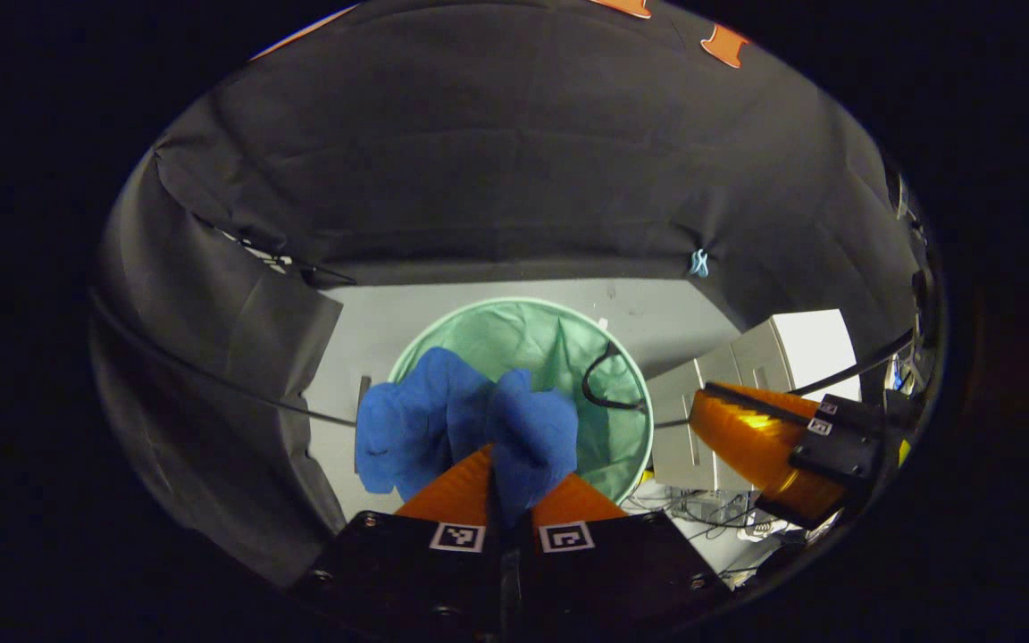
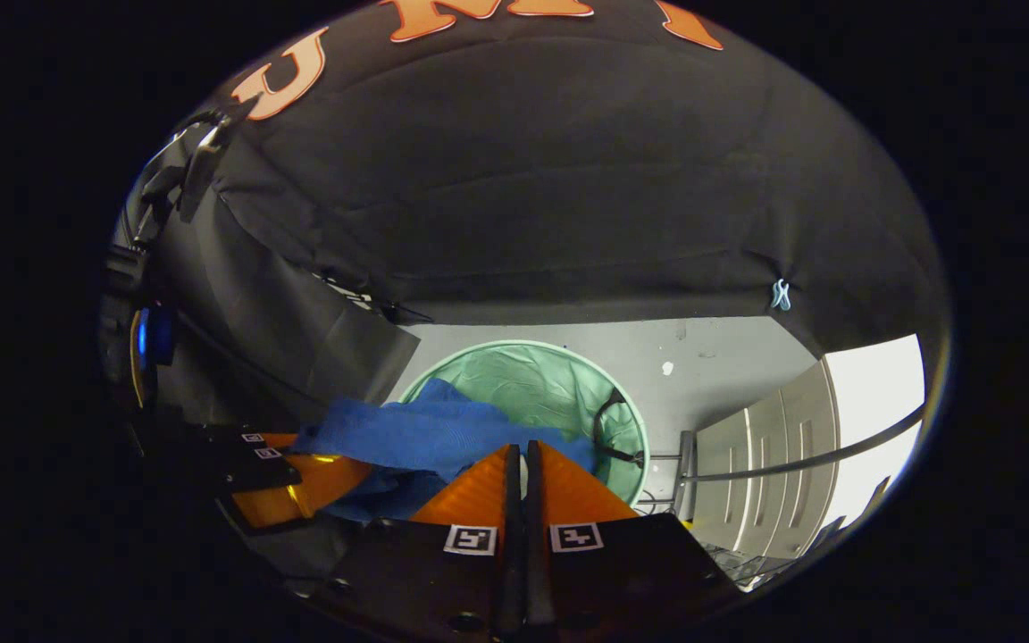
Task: Grasp the clothes on the hanger with both hands and then place them into the laundry hamper below.
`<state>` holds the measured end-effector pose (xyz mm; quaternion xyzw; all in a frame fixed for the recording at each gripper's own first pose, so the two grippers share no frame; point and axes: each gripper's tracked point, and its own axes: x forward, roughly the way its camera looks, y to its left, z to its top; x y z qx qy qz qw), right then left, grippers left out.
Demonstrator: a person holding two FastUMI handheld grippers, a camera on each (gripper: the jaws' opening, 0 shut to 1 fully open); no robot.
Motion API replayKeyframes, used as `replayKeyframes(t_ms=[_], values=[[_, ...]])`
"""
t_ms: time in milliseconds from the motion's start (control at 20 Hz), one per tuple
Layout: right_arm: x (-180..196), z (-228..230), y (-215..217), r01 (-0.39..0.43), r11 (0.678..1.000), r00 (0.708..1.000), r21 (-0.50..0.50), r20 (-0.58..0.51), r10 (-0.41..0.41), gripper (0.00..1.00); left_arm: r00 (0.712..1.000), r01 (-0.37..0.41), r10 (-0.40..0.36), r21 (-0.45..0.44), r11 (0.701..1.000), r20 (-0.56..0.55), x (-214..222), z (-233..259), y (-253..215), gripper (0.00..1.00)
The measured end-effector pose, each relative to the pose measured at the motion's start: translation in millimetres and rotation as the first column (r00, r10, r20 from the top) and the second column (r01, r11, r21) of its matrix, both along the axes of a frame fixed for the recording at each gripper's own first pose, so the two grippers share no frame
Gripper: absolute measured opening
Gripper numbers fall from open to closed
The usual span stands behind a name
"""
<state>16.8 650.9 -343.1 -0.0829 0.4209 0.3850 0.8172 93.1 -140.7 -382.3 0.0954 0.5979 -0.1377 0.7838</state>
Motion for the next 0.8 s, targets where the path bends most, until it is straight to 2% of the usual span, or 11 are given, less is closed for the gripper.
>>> replayKeyframes(t_ms=[50, 100, 150, 300, 400, 450, 500, 600, 650, 700, 800], values=[[-2, 0, -1, 0.007, 1.000, 1.000, 0.000, 0.002, -0.007, 0.09, 1.000, -0.004, 0.004, 0.010, 1.000, 0.000, -1, 1, 1, 0.11], [-4, 1, -3, 0.015, 1.000, 1.000, 0.005, 0.000, -0.015, 0.11, 1.000, -0.002, 0.002, 0.010, 1.000, 0.006, 1, 0, 1, 0.24], [-6, -1, -4, 0.025, 1.000, 1.000, 0.010, -0.006, -0.025, 0.28, 1.000, -0.001, 0.001, 0.007, 1.000, 0.014, 1, 2, 0, 0.37], [-9, 2, -21, 0.069, 0.998, 0.998, -0.001, 0.005, -0.069, 0.61, 0.999, -0.014, 0.014, 0.002, 1.000, 0.039, -2, 7, 2, 0.76], [-11, 3, -39, 0.097, 0.995, 0.995, -0.009, 0.018, -0.097, 0.75, 0.999, -0.022, 0.022, -0.003, 1.000, 0.043, -7, 8, 2, 0.84], [-13, 3, -46, 0.109, 0.994, 0.994, -0.011, 0.025, -0.109, 0.87, 0.999, -0.021, 0.021, -0.008, 1.000, 0.045, -9, 9, 2, 0.86], [-15, 6, -52, 0.117, 0.993, 0.993, -0.013, 0.031, -0.117, 0.82, 0.998, -0.025, 0.025, -0.006, 1.000, 0.053, -10, 12, 5, 0.93], [-16, 12, -60, 0.130, 0.992, 0.991, -0.010, 0.041, -0.129, 1.00, 0.997, -0.038, 0.039, -0.009, 0.999, 0.069, -12, 19, 6, 0.97], [-15, 16, -65, 0.134, 0.991, 0.990, -0.006, 0.050, -0.134, 1.00, 0.996, -0.049, 0.050, -0.012, 0.999, 0.078, -13, 23, 7, 0.97], [-15, 21, -66, 0.135, 0.991, 0.990, 0.001, 0.052, -0.135, 0.91, 0.994, -0.061, 0.062, -0.010, 0.998, 0.088, -15, 29, 10, 0.98], [-15, 25, -67, 0.136, 0.991, 0.989, 0.013, 0.059, -0.136, 0.91, 0.990, -0.085, 0.086, -0.012, 0.996, 0.113, -17, 41, 14, 0.98]])
